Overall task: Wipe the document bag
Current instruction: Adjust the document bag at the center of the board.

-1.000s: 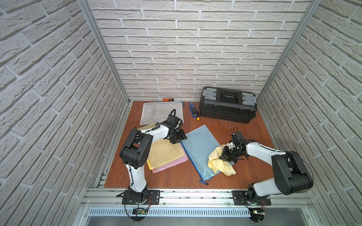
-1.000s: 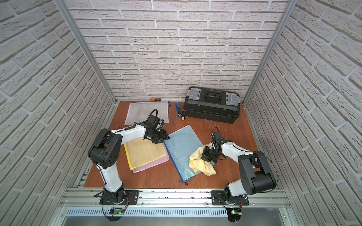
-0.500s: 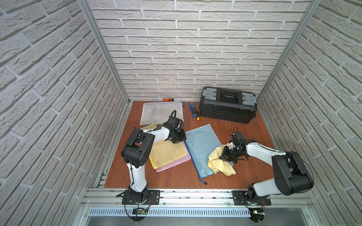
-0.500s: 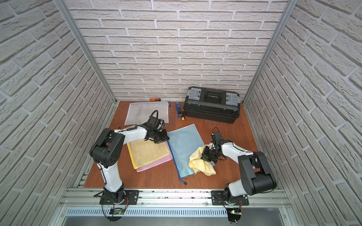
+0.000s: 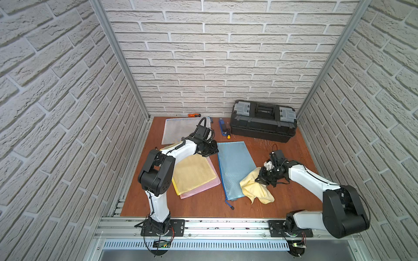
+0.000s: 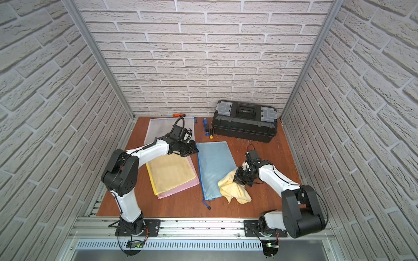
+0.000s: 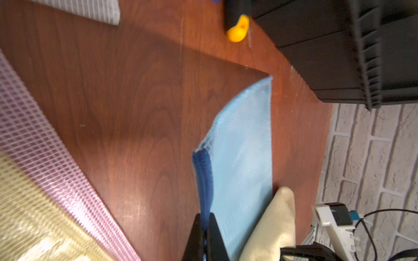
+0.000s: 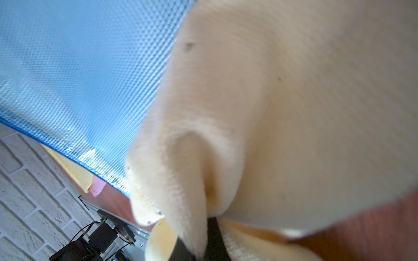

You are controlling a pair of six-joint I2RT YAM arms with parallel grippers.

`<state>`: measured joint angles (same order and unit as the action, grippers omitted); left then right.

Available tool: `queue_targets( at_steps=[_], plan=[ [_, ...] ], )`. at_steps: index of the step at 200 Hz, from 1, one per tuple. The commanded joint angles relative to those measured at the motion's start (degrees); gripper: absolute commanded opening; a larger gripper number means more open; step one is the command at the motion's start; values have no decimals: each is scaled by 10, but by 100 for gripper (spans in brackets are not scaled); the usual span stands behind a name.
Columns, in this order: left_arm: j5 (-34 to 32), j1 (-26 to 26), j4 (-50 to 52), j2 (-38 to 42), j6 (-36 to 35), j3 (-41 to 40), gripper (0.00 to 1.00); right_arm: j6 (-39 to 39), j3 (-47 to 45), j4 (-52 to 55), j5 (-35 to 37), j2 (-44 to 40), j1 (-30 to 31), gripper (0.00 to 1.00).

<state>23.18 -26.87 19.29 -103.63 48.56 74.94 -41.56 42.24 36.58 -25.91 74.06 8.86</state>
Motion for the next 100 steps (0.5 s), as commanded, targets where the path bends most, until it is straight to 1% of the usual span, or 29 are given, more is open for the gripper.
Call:
queue_targets(
  at_steps=[1, 26, 42, 57, 68, 79, 100],
  plan=[
    [-10, 24, 87, 81, -63, 58, 0, 8, 77, 56, -2, -60, -10, 2],
    [-28, 49, 199, 136, -114, 122, 0, 22, 135, 101, 18, -87, -24, 2],
    [-34, 53, 283, 154, -150, 189, 0, 31, 149, 116, 23, -95, -36, 2],
    [-29, 48, 343, 159, -167, 259, 0, 38, 155, 121, 23, -99, -48, 2],
    [-32, 37, 364, 162, -170, 299, 0, 42, 155, 121, 24, -101, -55, 2],
    [-31, 19, 365, 162, -165, 324, 0, 43, 157, 121, 23, -102, -62, 2],
    [-18, -26, 343, 140, -142, 345, 1, 43, 161, 122, 20, -108, -75, 2]
  ],
)
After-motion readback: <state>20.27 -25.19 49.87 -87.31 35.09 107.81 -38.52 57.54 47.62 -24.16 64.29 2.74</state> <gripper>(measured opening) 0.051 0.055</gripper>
